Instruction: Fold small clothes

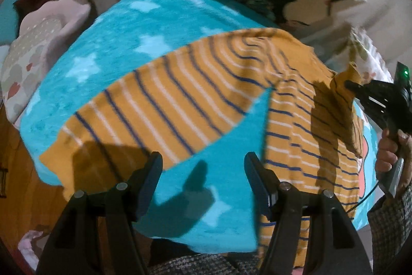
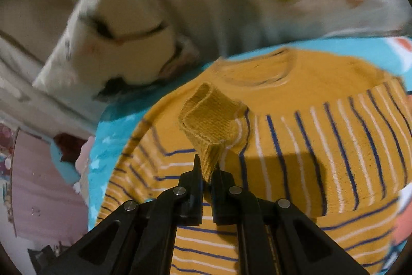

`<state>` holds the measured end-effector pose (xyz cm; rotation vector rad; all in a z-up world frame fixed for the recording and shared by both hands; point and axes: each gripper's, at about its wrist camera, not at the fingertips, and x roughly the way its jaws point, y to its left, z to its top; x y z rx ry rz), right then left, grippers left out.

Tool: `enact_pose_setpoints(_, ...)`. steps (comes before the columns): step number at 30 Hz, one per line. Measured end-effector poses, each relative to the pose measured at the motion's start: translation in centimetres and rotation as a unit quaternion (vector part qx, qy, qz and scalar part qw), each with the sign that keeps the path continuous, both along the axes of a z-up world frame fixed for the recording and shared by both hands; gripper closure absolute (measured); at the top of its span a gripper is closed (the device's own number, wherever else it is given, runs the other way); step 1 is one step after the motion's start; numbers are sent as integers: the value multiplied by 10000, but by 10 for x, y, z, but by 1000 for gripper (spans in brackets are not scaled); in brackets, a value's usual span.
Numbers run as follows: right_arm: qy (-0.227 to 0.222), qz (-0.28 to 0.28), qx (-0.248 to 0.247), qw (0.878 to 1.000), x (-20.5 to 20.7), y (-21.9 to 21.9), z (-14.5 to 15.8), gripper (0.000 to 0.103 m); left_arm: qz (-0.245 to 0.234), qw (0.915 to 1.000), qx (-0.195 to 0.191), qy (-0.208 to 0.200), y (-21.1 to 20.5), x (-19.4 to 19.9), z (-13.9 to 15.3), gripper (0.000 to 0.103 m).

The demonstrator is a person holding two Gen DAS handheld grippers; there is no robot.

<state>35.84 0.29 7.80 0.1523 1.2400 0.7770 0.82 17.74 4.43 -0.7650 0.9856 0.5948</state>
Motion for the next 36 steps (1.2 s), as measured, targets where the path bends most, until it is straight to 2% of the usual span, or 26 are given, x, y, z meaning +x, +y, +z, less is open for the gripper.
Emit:
enact_pose_setpoints(6, 332, 477, -207, 9981, -16, 70, -34, 98, 245, 9996, -91, 67, 26, -27, -10, 38)
enact_pose_setpoints(10, 157, 738, -758, 9943, -30, 103, -55, 89, 421, 9990, -125, 72, 40, -42, -13, 38)
enact_pose_setpoints(11, 123, 752, -814, 9938, -31, 105, -56, 87, 484, 9987, -132, 53, 44, -47, -13, 38)
enact_pose_setpoints(13, -8, 833, -909, 9924, -41, 115, -57, 78, 583, 9982, -141, 17, 51, -54, -14, 38)
enact_pose_setpoints(20, 3, 1473, -916, 9848, -78, 150, -56, 77, 920, 9957, -143, -4, 75, -73, -17, 38)
enact_pose_setpoints(26, 212, 1638, -857, 9825, -100, 154, -55, 73, 1097, 9938, -63, 143, 91, -86, -25, 34)
enact_pose_setpoints(32, 278, 1629, -648, 9841, -113, 128, -43, 66, 964, 9946, 61, 376, 98, -100, -41, 34)
enact_pose_setpoints(36, 316, 1538, -574, 9859, -117, 109, -38, 64, 749, 9971, -62, 143, 98, -105, -47, 34)
